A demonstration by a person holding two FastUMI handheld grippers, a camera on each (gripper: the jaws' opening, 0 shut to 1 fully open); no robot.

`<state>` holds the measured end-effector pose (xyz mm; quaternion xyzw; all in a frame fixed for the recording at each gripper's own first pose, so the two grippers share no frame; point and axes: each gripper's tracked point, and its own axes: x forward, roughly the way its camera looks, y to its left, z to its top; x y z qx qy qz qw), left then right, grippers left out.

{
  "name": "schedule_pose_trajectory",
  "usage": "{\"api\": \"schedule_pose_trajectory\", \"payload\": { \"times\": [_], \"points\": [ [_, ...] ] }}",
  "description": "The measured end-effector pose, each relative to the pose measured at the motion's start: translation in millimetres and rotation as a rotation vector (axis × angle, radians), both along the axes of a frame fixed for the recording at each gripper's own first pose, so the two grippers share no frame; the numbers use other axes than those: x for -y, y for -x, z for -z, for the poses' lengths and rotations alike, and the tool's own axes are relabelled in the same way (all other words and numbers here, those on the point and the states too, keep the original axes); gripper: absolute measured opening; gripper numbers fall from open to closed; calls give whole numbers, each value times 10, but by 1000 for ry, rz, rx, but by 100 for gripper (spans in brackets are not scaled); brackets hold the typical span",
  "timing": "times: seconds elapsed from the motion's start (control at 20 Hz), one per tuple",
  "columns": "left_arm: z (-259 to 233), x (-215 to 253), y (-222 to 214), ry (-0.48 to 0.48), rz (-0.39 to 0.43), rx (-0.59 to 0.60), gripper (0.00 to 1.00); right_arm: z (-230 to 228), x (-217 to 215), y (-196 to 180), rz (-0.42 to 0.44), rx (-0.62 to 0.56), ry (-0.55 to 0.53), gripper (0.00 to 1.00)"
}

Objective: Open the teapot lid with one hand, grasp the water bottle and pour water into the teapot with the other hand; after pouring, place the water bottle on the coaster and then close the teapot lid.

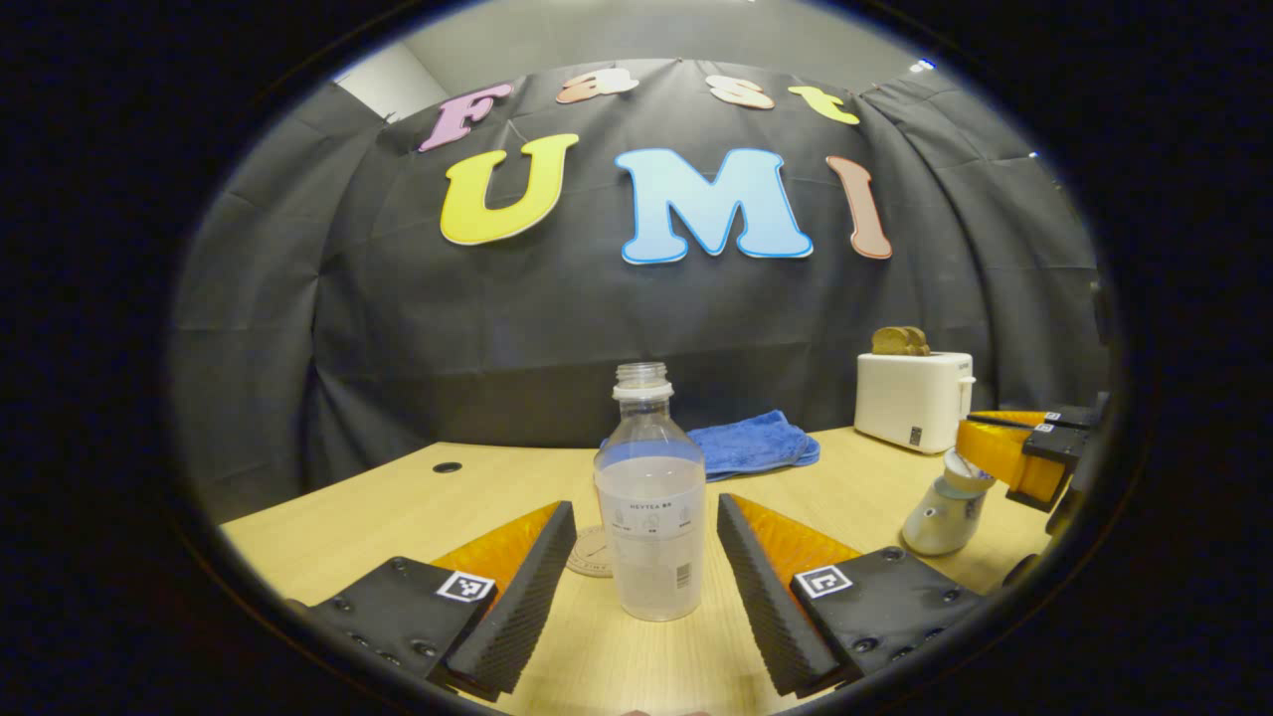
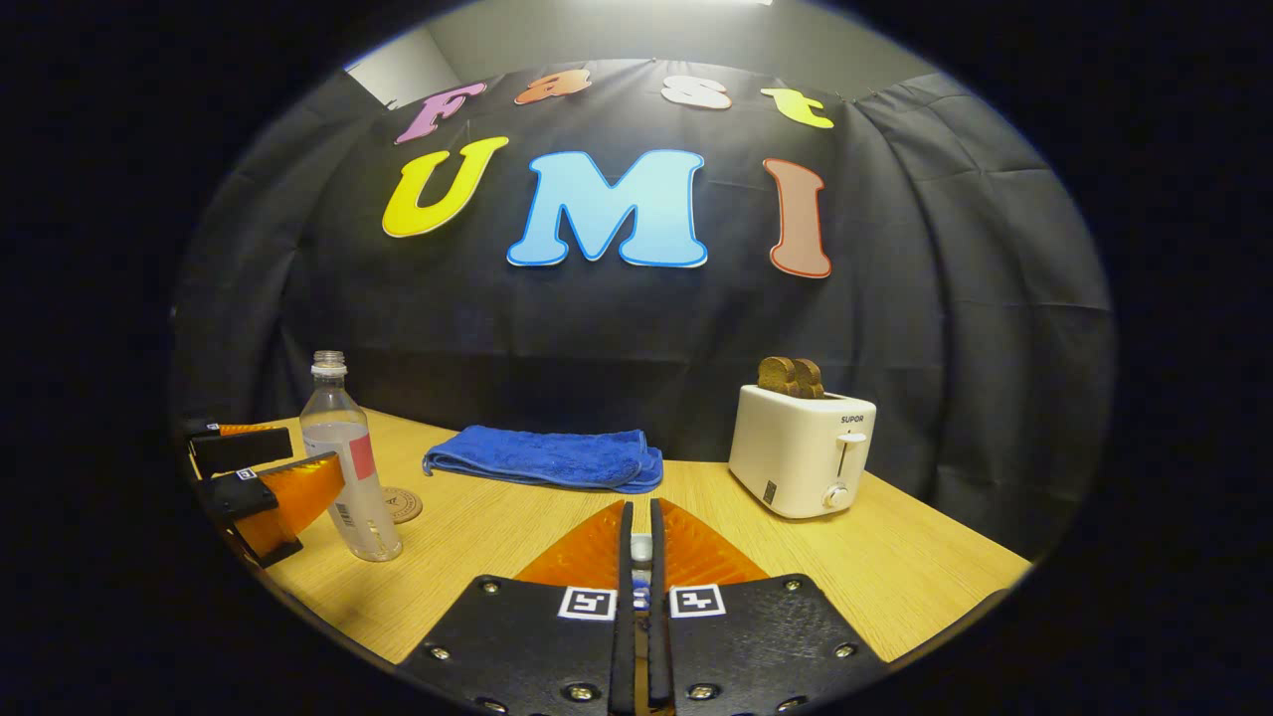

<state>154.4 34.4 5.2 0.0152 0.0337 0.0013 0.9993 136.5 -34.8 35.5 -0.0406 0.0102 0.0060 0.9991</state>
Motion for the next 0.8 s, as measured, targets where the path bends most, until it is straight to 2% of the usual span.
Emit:
{"api": "schedule_pose_trajectory", "payload": {
  "times": [0.4, 0.65, 0.8],
  "points": [
    [196, 18, -366, 25, 16, -45, 99, 22, -55, 3, -26, -5, -5, 5],
    [287, 25, -505, 77, 39, -74, 100, -21, -97, 54, -46, 6, -11, 5],
    [288, 31, -491, 73, 53, -88, 92, -76, -154, 107, -59, 24, 5, 5]
  ]
}}
